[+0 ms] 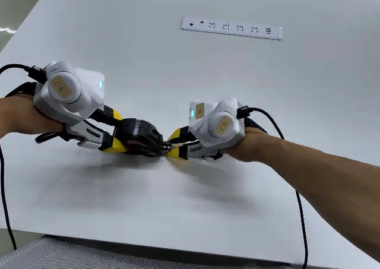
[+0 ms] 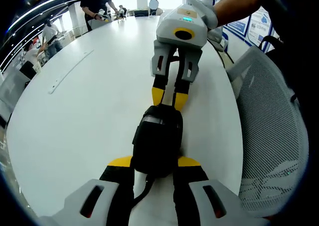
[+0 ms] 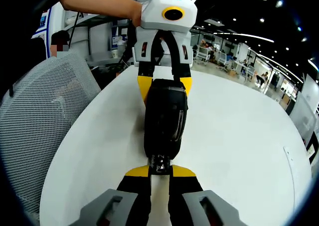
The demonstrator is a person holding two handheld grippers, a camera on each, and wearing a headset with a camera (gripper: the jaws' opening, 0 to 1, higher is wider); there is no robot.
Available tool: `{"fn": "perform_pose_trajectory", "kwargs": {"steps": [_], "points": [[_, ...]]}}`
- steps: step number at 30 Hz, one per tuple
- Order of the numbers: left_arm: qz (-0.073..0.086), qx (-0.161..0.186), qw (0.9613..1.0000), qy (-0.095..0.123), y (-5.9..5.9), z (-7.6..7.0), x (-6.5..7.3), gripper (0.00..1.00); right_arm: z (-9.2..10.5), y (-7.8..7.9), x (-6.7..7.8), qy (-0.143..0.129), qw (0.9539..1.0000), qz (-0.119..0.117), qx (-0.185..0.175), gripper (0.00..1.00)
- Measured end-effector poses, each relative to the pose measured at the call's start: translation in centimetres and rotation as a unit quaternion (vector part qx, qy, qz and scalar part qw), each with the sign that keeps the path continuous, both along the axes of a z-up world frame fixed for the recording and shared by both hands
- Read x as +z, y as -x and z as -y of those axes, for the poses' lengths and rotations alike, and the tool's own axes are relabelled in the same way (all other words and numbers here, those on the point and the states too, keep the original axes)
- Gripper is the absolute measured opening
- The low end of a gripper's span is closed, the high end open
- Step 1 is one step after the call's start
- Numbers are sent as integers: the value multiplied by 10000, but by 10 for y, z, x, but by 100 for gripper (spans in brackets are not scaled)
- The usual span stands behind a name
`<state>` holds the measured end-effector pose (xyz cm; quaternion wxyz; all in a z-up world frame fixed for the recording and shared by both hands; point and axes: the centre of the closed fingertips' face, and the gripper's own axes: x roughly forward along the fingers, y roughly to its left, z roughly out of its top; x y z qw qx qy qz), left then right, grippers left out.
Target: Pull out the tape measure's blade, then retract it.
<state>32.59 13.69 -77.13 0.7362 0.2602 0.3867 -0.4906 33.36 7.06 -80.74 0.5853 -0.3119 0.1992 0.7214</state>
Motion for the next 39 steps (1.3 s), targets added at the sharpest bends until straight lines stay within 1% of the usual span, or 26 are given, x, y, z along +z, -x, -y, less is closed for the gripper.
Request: {"fn": "perform_pose_trajectory", "kwargs": {"steps": [13,39], "points": [[-10,51,10000,12,-1,0,0,24,10,-3,1,66,10000,32,4,8],[-32,109,9999,19,-1,1,0,24,36,-6,1,177,9998,-19,-88,9]]}}
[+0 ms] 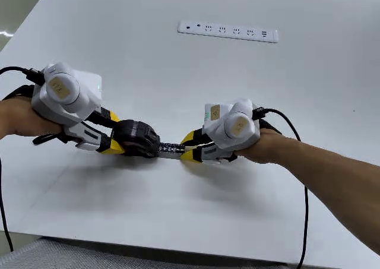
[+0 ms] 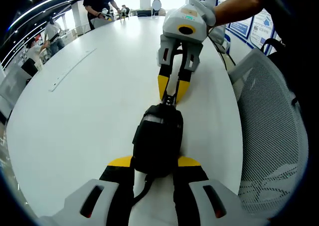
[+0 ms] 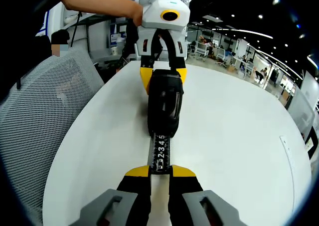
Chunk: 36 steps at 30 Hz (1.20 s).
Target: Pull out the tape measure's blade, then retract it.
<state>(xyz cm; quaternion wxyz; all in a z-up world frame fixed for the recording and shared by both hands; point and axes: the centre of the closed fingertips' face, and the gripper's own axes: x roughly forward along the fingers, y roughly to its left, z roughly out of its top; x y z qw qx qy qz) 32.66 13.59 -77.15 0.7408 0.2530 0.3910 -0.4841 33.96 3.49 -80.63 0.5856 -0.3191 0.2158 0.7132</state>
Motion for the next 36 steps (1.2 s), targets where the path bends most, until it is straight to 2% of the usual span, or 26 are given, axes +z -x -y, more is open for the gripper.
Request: {"fn": "perform_pose_trajectory", "kwargs": {"steps": [36], "points": [[5,34,9999,-105,0,0,-1,24,32,-5,0,97,9998,-31,-141,9]]}}
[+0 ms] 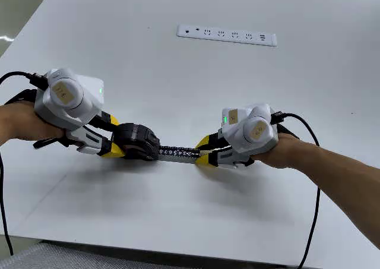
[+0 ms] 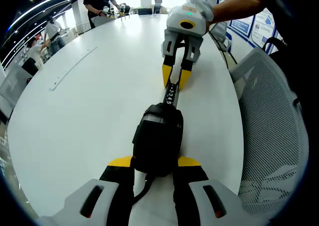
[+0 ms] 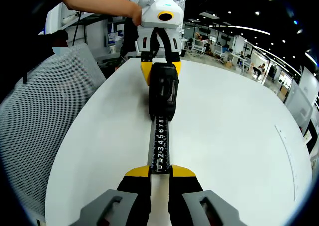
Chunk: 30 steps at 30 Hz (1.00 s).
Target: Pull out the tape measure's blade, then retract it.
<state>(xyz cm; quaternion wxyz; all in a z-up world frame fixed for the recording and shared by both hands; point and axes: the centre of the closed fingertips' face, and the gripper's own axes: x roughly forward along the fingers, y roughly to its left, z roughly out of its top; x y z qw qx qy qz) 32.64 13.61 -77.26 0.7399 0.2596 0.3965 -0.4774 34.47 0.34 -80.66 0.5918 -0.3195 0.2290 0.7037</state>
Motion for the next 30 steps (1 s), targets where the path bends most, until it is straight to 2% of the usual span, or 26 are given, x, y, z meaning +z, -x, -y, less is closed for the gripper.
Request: {"fn": "perform_pose_trajectory", "kwargs": {"steps": [30], "points": [[-25,26,10000,-32,0,-1,0,24,37,-6,1,113,9998,-24,-187,9]]}}
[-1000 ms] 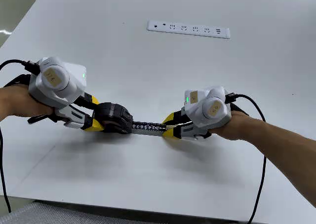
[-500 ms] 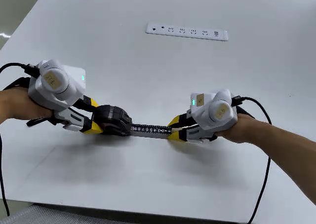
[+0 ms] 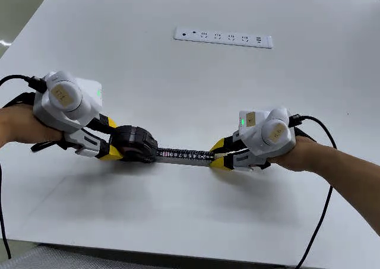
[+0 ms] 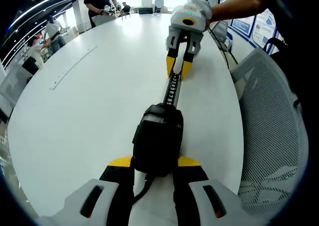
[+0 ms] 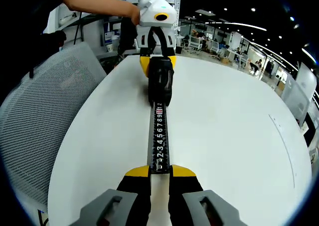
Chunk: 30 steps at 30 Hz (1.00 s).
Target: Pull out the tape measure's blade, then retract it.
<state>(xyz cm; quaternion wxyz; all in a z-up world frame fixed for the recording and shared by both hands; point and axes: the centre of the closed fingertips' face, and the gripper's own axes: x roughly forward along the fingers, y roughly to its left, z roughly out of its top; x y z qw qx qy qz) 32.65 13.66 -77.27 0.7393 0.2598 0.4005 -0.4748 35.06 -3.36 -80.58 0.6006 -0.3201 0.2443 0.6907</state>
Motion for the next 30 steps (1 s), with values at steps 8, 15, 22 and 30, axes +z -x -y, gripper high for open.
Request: {"fn": "perform_pose_trajectory", "kwargs": {"steps": [8,15,22,30], "points": [[-16,-2,10000,-6,0,0,0,24,7,0,0,8,10000,-36,-58,9],[-20,-2,10000,-5,0,0,0,24,14,-1,0,17,9999,-77,-107,9],[-25,4,10000,-5,0,0,0,24,22,-1,0,41,9998,-106,-151,9],[-35,4,10000,-14,0,0,0,24,34,-4,0,73,9997,-113,-206,9]]}}
